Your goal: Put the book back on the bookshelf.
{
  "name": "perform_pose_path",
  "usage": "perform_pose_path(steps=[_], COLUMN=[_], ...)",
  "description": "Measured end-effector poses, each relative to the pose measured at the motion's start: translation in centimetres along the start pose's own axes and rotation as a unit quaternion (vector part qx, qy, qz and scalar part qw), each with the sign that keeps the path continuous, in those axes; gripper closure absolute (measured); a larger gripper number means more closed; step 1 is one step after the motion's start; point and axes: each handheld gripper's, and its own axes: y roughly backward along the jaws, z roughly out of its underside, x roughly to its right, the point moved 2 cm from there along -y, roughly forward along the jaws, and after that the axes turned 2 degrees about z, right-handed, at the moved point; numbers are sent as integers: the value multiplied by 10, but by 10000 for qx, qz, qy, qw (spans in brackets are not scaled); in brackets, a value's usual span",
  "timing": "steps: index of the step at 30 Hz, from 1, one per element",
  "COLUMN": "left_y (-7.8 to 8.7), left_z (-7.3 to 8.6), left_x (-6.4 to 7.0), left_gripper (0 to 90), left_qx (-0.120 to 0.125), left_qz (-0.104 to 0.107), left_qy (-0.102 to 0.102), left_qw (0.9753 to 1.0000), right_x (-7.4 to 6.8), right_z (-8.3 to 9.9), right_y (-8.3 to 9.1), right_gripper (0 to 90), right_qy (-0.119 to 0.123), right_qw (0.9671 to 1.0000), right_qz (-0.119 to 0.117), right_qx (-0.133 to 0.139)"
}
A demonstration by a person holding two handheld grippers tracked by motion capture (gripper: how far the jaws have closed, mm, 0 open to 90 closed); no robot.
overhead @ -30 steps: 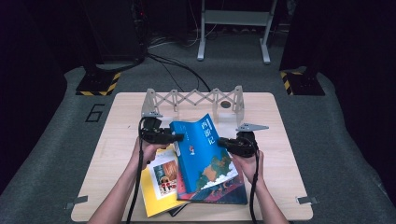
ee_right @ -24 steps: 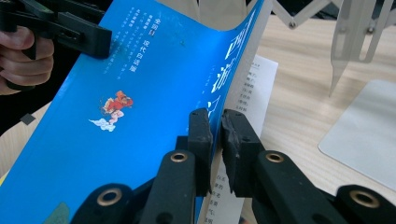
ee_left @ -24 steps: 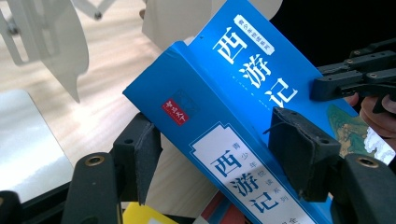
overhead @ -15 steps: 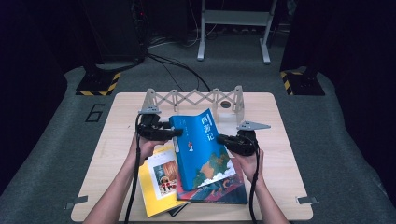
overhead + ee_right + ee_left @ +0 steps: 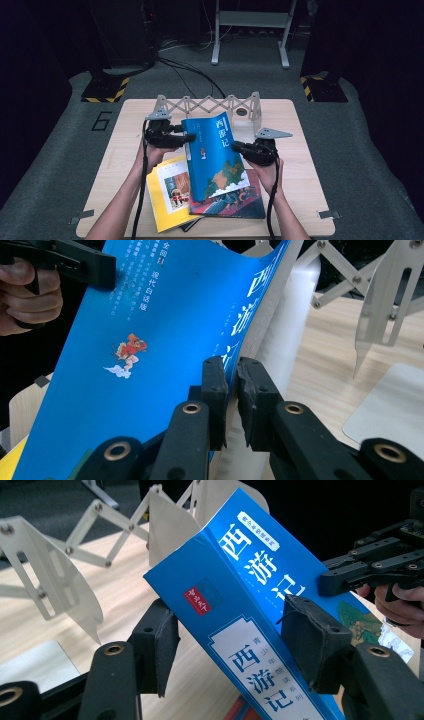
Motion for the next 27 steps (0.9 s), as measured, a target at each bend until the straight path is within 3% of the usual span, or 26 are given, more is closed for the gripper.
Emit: perform_pose_path(steps=[3,5,15,19,27], left_y=[2,6,13,16,19], left_z=[-3,-10,-12,-11,-15], left_x=[2,5,17,23,33], left_gripper=[419,428,455,462,473], left_qx=[40,109,213,245,339], left_qz=[6,-29,-156,-126,-11], left_qy=[-100,-285,-406,-448,-724], left_qw=[9999,9995,9988,9986,9968], right_x=[0,-2,-1,2,16], right_z=[-3,-9,-6,-2,4], right_y=[0,3,12,15,10], right_gripper=[823,828,837,838,762], right_qy=[77,163,87,8,-428], right_qw=[10000,9998,9999,10000,9989], right_qz=[-14,-19,-46,-18,-65], right_qx=[12,83,109,48,-202])
